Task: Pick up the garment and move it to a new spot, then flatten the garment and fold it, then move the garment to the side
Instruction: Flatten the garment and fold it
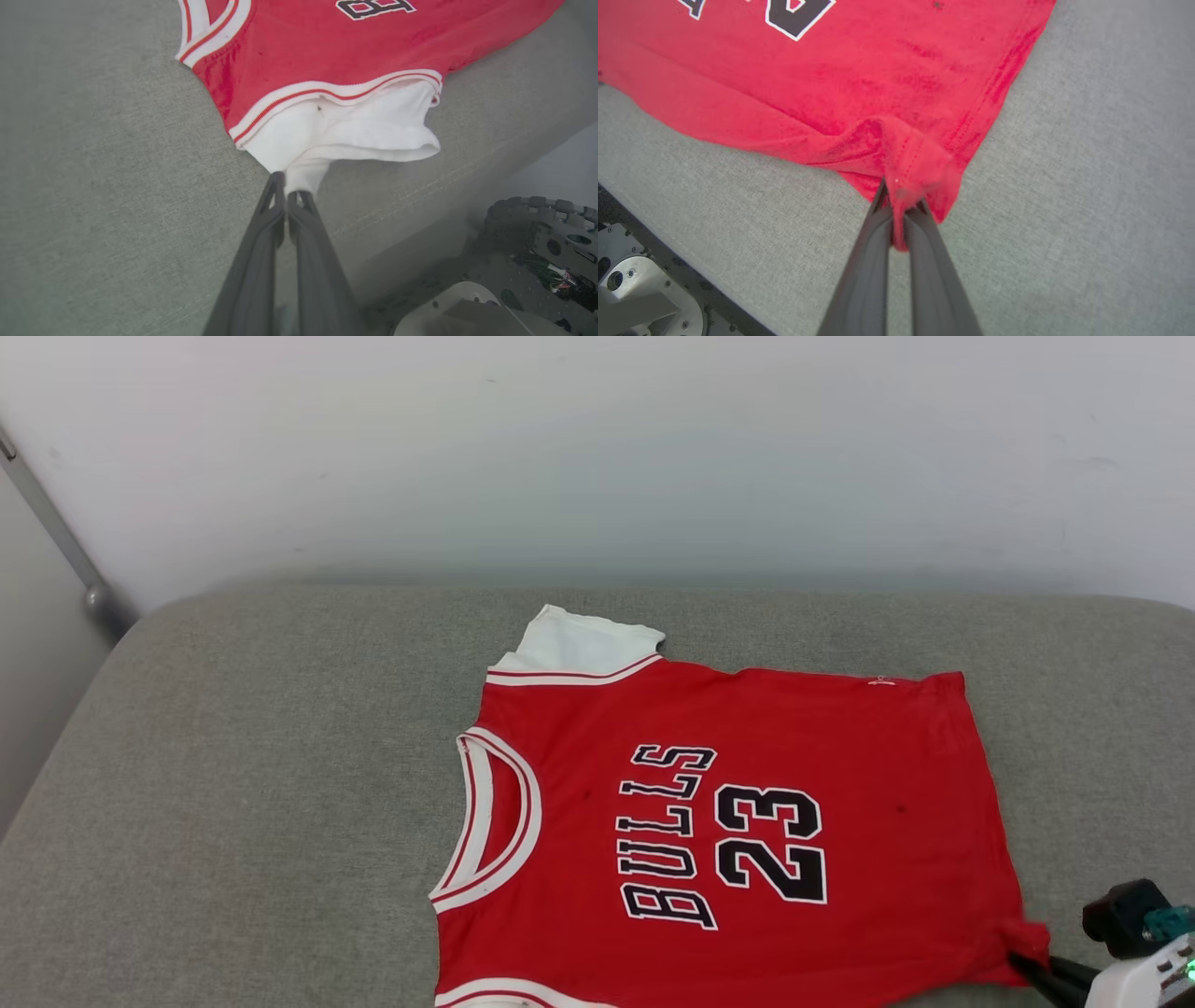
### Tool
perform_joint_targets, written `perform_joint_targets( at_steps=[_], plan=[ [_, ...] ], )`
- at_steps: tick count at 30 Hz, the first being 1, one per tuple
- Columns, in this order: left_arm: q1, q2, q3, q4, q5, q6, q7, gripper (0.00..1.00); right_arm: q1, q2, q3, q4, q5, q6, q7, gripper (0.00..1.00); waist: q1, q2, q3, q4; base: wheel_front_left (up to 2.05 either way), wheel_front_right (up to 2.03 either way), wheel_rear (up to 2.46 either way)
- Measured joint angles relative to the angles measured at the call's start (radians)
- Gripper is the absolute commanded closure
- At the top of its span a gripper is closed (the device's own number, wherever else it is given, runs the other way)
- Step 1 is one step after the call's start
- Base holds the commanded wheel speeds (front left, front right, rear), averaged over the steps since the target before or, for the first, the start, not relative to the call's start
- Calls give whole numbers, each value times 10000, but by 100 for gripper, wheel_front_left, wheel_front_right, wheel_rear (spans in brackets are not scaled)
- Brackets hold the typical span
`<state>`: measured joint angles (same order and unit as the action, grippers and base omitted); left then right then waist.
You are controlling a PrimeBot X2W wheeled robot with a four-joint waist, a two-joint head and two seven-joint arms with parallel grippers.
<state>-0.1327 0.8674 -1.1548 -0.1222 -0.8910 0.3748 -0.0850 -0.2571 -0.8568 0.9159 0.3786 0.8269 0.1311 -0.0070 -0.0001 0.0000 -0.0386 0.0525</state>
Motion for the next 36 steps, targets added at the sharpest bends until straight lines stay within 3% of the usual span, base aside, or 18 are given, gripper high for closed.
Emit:
perform_joint_targets(
  at_steps=[12, 17, 21, 26, 36],
  plan=[
    [-2612, -150, 562, 815, 1039, -884, 314, 100, 67, 213, -1875, -696, -464, 0, 550, 100, 1, 0, 600, -154, 0, 0, 0],
    [-4015, -483, 782, 1680, 1348, -1613, 443, 100, -333, 324, -2481, -1158, -882, 0, 905, 100, 2, 1, 1317, -323, 0, 0, 0],
    [-5182, -901, 961, 2750, 1561, -2276, 460, 100, -820, 479, -2757, -1438, -1287, 0, 1319, 100, 3, 0, 2171, -519, 0, 0, 0],
    [-5868, -1055, 1007, 3565, 1664, -2648, 556, 100, -1284, 663, -2838, -1440, -1450, 0, 1584, 100, 3, 0, 2845, -664, 0, 0, 0],
    [-6586, -1918, 677, 5793, 1678, -3716, 631, 100, -2142, 957, -2518, -869, -1540, 2, 1896, 100, 3, 0, 3957, -876, 0, 0, 0]
  ],
)
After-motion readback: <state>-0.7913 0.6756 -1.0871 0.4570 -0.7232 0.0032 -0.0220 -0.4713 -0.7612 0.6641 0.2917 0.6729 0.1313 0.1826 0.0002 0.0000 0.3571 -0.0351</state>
